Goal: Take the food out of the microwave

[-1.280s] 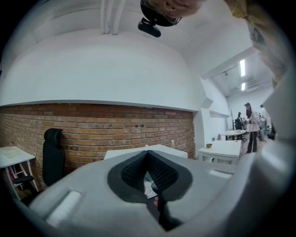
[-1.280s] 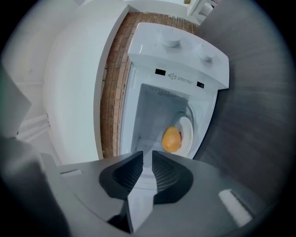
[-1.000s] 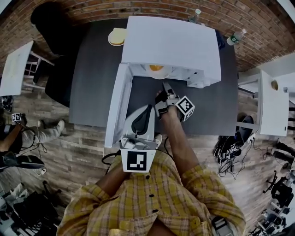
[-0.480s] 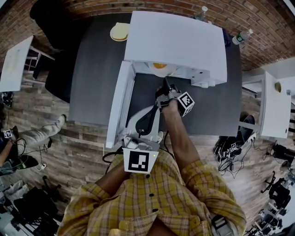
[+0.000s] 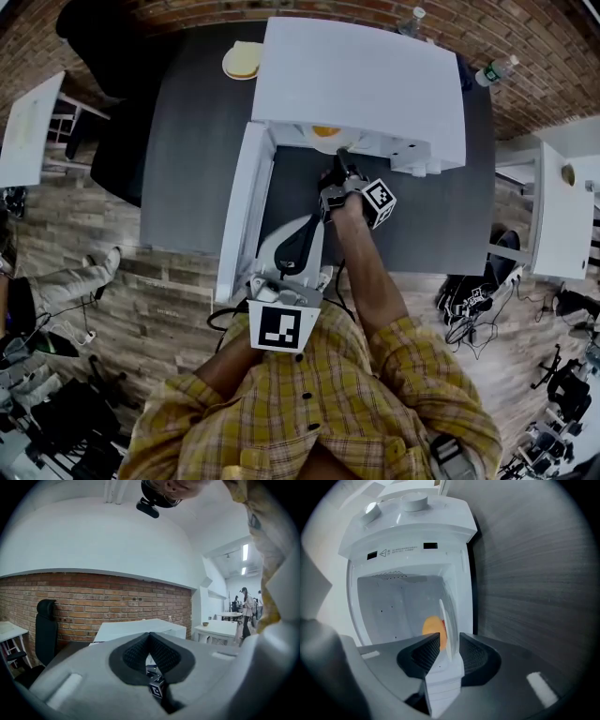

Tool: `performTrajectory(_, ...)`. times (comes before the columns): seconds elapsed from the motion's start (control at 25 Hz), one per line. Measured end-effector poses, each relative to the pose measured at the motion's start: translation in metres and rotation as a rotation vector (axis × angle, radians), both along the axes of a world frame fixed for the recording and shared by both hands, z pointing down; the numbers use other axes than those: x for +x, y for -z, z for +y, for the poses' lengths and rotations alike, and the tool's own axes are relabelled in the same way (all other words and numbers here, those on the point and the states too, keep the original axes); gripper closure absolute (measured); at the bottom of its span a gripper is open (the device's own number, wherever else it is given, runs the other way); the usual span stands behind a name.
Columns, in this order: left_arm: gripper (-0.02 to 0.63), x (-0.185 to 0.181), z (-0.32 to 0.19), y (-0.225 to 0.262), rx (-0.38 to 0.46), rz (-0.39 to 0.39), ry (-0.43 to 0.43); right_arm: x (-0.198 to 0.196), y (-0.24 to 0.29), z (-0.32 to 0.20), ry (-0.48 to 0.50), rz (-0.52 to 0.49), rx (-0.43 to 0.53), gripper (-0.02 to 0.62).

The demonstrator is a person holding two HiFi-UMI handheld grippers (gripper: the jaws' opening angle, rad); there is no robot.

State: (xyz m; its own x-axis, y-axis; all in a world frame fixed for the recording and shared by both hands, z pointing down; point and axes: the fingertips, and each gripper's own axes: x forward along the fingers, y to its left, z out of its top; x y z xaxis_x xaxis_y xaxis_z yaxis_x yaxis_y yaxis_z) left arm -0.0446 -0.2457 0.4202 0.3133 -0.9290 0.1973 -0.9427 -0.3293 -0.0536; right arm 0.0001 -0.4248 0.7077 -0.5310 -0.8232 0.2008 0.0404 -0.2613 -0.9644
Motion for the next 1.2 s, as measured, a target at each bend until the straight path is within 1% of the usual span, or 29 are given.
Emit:
performTrajectory(0.16, 0.606, -0.002, -0.004, -0.001, 0.004, 0.002, -0.007, -0.003, 0.002, -0.005, 0.0, -0.003, 0.006, 0.48)
performTrajectory(0.32, 0.606, 0.0, -0.005, -0.003, 0.0, 0.003, -0.012, -0.004, -0.004, -0.006, 0.004, -0.007, 0.003, 0.506)
performTrajectory(0.52, 0.606, -0.001, -0.006, -0.005, 0.0, -0.006, -0.017, -0.004, -0.008, -0.008, 0.001, -0.012, 0.005, 0.522)
performTrajectory(0.56, 0.606, -0.001, -0.007, -0.005, 0.001, -0.008, -0.017, -0.005, -0.007, -0.009, 0.001, -0.013, 0.015, 0.531)
performTrajectory(0.64, 0.606, -0.002, -0.008, -0.004, 0.003, -0.009, -0.018, -0.007, 0.0, -0.01, 0.013, 0.002, 0.039, 0.579)
performTrajectory(0.68, 0.606, -0.002, -0.008, -0.004, 0.002, -0.007, -0.018, -0.008, 0.002, -0.01, 0.021, 0.016, 0.045, 0.585)
performTrajectory(1.04, 0.606, -0.002, -0.01, -0.003, 0.007, -0.016, -0.015, -0.009, 0.006, -0.006, 0.042, 0.051, 0.058, 0.583)
performTrajectory(1.2, 0.606, -0.001, -0.006, -0.001, 0.014, -0.016, -0.012, -0.003, 0.006, 0.0, 0.047, 0.063, 0.067, 0.583)
